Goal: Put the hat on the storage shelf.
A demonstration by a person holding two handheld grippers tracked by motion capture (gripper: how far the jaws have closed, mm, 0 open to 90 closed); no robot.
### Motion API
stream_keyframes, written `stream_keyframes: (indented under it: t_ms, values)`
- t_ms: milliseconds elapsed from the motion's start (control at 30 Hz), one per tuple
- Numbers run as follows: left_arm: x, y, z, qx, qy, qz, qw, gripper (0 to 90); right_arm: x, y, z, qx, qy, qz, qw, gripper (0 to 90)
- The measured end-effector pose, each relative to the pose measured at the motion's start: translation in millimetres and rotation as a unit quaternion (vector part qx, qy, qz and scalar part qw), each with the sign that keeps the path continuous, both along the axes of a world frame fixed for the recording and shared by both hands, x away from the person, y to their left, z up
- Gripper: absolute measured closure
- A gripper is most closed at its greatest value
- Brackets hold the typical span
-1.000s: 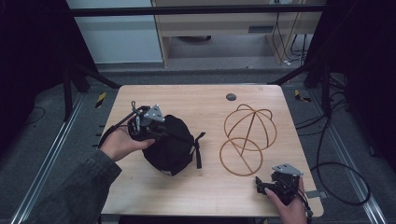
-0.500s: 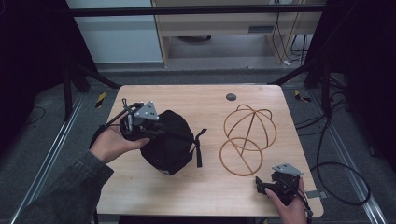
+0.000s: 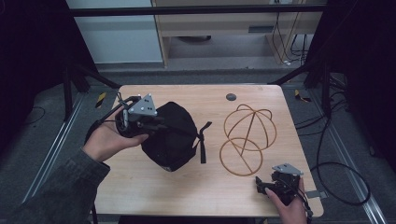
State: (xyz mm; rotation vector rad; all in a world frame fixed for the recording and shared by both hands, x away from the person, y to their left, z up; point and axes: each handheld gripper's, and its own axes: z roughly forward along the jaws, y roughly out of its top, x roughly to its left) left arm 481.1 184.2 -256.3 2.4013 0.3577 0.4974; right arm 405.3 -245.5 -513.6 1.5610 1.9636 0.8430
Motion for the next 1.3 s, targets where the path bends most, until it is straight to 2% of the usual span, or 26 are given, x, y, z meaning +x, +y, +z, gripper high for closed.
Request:
stream_keyframes:
  t_ms: [333, 533, 767, 1100, 1300]
  values:
    - [-5.0, -2.0, 24.5, -0.011, -0.021, -0.002, 0.9997, 73.4, 0.0, 0.1, 0.0, 0.001, 0.0, 0.0, 1.0, 0.4]
    - [-10.0, -7.4, 41.3, -0.016, -0.036, -0.012, 0.9991, 73.6, 0.1, -0.1, 0.0, -0.001, -0.001, 0.0, 1.0, 0.4]
    - [-12.6, -11.3, 53.4, -0.012, -0.045, -0.016, 0.9988, 73.6, 0.1, -0.3, 0.0, -0.002, 0.0, 0.001, 1.0, 0.4]
    - [-16.8, -16.5, 61.5, -0.009, -0.053, -0.021, 0.9983, 73.6, 0.0, 0.0, 0.0, -0.001, 0.001, 0.0, 1.0, 0.4]
    - [-18.4, -17.3, 69.9, -0.018, -0.061, -0.019, 0.9978, 73.6, 0.1, -0.3, -0.1, -0.002, 0.0, 0.001, 1.0, 0.3]
